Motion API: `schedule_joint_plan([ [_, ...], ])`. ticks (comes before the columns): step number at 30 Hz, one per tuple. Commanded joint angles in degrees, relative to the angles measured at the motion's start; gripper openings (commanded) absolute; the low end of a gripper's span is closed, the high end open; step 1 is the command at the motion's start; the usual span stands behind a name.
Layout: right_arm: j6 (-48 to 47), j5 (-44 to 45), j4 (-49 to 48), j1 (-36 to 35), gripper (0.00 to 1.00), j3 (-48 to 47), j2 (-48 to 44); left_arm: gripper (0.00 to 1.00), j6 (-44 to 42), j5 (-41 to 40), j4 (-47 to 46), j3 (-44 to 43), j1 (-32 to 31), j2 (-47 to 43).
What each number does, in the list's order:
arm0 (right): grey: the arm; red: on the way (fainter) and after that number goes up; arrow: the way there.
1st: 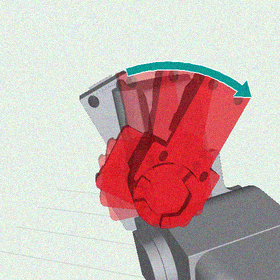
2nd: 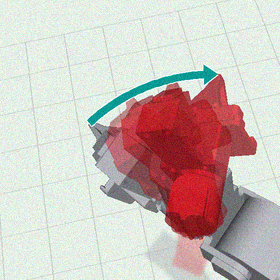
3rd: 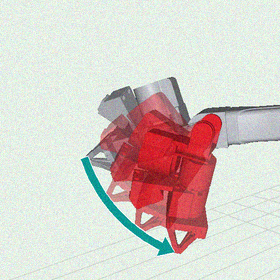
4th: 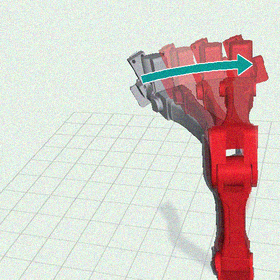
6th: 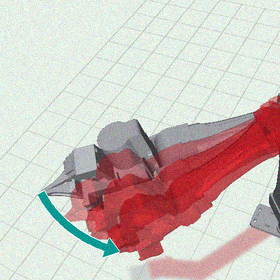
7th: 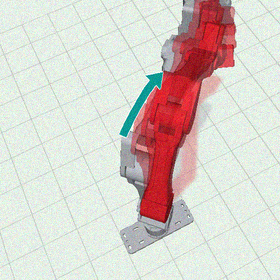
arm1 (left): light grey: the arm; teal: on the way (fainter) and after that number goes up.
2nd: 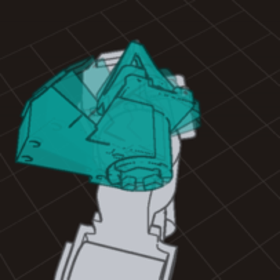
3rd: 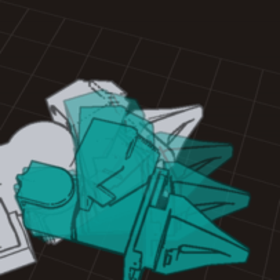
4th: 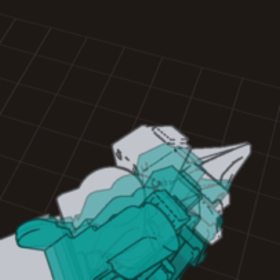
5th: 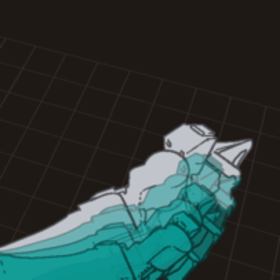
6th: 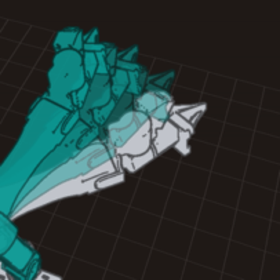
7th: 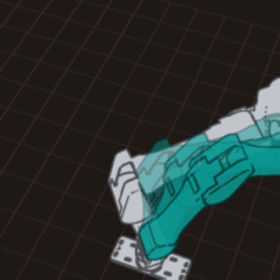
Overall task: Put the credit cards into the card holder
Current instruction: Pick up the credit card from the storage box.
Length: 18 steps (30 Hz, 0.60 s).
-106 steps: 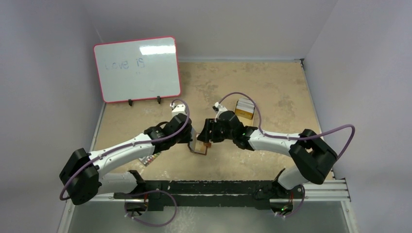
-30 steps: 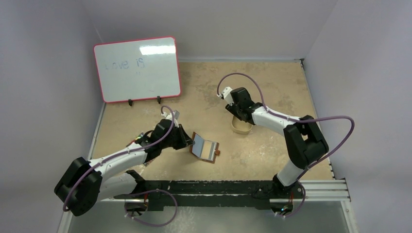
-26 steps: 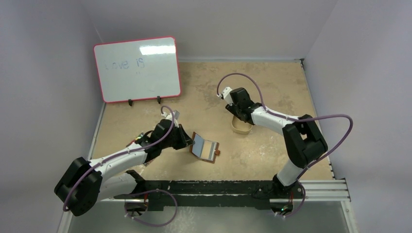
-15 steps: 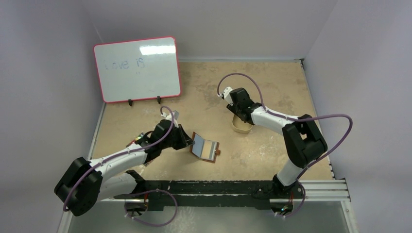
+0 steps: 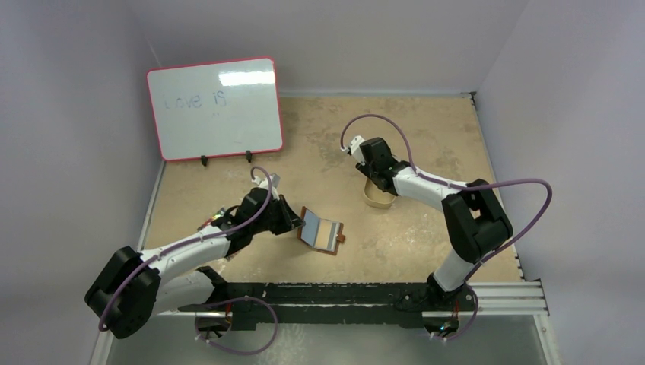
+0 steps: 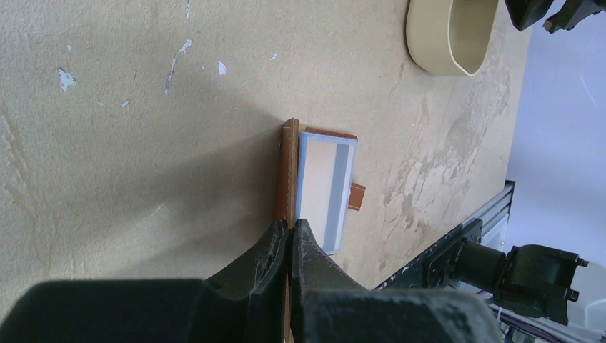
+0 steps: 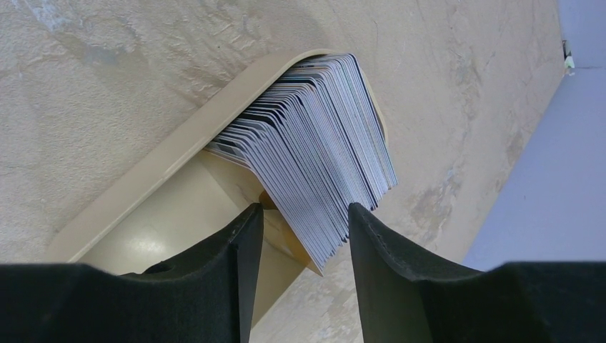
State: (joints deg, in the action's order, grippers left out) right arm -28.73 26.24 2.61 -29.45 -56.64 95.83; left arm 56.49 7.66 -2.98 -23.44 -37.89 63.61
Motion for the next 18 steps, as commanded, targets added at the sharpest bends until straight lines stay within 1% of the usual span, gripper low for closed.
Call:
schedule_joint_plan([
  [1, -0.1, 2.3, -2.3, 0.8, 0.49, 0.0, -2.6, 0.00, 0.8, -0.1, -3.4, 0.7, 0.5, -1.5],
  [11, 0.3, 1.6, -2.0, 1.2, 0.47, -0.2, -2.2, 0.00, 1.4, -0.2, -3.7, 1.3, 0.5, -2.3],
  [18, 0.6, 1.7, -2.2, 1.5, 0.45, 0.0, -2.7, 0.00, 1.2, 0.3, -4.0, 0.8, 0.5, -1.2],
])
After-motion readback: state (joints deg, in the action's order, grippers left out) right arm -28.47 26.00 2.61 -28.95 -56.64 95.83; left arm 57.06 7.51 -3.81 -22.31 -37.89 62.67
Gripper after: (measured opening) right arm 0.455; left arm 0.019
